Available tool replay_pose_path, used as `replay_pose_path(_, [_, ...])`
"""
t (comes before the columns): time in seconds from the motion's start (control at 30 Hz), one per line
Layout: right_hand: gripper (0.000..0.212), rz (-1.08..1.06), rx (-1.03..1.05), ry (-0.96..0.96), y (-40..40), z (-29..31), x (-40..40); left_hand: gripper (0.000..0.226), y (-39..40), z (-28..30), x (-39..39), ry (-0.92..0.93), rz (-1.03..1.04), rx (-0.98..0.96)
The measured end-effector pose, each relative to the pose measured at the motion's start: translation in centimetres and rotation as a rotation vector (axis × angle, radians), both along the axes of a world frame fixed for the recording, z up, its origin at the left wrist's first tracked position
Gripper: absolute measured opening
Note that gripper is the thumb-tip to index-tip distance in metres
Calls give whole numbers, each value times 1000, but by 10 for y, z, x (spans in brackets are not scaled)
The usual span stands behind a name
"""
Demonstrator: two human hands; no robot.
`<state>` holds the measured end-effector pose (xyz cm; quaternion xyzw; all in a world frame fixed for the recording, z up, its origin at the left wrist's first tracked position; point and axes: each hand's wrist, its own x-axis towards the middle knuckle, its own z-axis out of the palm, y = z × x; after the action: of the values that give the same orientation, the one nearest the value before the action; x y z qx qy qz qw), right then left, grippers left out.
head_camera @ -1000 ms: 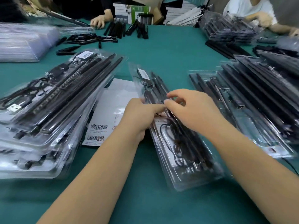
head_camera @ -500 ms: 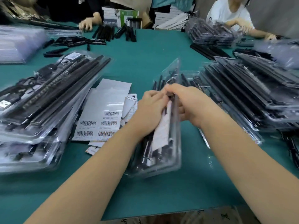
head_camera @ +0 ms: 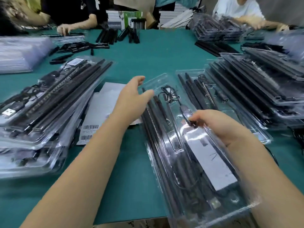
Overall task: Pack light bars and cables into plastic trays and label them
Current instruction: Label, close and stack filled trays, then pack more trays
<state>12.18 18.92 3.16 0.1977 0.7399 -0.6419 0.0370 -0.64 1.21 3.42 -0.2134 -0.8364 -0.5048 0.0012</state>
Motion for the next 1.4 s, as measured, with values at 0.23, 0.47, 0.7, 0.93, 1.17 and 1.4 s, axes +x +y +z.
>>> replay_pose_path(0.23, [29, 132, -220, -28, 5, -4, -1, 42, 26, 56, -79, 5, -154, -571])
replay_pose_path(0.47, [26, 200, -213, -4, 8, -6, 1, 12, 21, 40, -120, -525, -346, -451])
replay_pose_path(0.7, [32, 232, -39, 31, 12, -2, -2, 19, 28, 34, -118, -522, -380, -444])
replay_pose_path(0.93, [29, 237, -120, 36, 21, 0, 3, 13, 38, 37, -105, -318, -290, -527])
replay_pose_path(1.17, [26, 143, -79, 26, 13, -2, -1, 44, 55, 48, -75, 91, -50, -817])
replay_pose_path(1.4, [25, -254, -262, 86, 6, 2, -10, 96, 19, 56, 19, -43, 243, -39])
